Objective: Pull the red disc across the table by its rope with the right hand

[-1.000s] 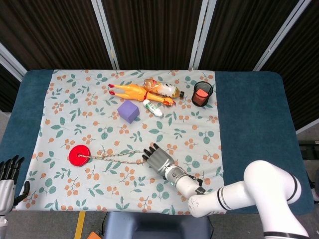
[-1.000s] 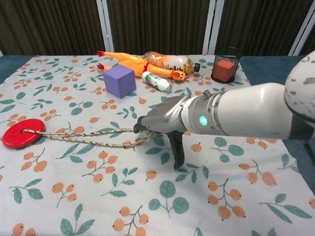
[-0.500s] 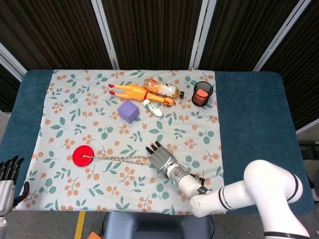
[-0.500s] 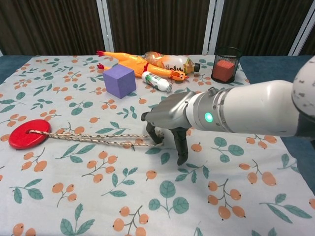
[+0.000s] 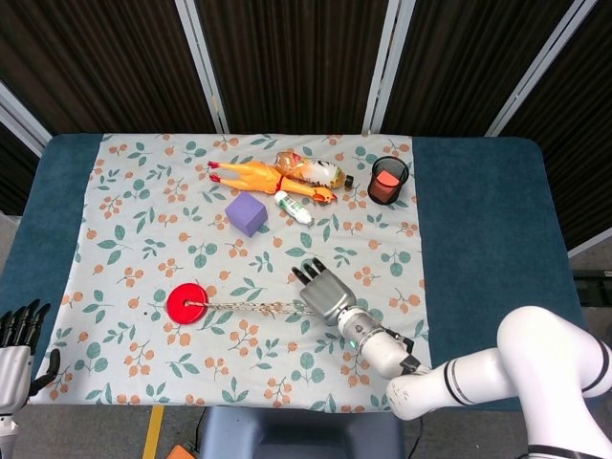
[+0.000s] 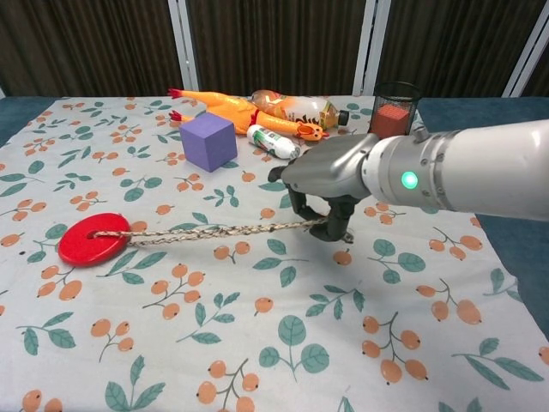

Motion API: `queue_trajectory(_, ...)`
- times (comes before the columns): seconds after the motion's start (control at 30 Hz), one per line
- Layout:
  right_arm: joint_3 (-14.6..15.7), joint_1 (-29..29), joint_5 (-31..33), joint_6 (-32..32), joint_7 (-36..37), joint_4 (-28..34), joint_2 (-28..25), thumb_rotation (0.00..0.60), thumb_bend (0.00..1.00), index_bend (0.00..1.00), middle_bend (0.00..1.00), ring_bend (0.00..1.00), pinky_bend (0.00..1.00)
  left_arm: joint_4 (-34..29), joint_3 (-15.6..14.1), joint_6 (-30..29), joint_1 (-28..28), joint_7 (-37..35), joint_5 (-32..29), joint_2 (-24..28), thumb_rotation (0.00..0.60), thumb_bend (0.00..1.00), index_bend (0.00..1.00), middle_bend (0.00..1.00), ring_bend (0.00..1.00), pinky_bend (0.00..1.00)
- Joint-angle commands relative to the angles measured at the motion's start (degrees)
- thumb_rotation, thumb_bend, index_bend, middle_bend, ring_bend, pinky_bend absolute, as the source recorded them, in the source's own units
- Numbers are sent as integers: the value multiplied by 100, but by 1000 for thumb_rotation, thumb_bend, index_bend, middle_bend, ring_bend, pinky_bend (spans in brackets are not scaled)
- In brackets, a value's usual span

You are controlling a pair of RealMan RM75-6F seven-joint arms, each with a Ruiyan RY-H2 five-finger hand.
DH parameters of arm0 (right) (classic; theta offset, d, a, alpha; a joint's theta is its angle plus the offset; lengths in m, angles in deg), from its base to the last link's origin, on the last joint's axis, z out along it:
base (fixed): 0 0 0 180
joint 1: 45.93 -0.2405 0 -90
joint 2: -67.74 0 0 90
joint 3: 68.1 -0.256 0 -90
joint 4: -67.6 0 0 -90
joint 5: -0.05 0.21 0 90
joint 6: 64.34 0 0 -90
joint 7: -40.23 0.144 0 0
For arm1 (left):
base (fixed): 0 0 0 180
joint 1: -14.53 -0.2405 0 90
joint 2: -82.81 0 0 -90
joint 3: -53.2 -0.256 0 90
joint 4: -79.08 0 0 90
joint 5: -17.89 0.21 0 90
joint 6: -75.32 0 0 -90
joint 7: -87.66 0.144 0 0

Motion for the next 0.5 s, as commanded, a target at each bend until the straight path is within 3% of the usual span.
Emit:
queue_trajectory(0.03, 181, 245, -297, -286, 89, 202, -200, 600, 859, 1000, 179, 0, 0, -9, -3, -6, 1, -14, 13, 8, 600, 527, 0, 23, 0, 23)
queue_trajectory(0.27, 704, 1221, -1192, -1004, 847, 438, -1072, 600, 888, 1000, 186, 0, 0, -11, -50, 10, 8, -13, 78, -3, 600, 526, 0, 23, 0, 23)
queue_trajectory(0.5, 870, 2400, -1814, -1236, 2557, -283, -1841, 600, 889, 1000, 186, 0, 0, -45, -57, 62, 77, 38, 147, -61, 600, 527, 0, 23, 0, 23)
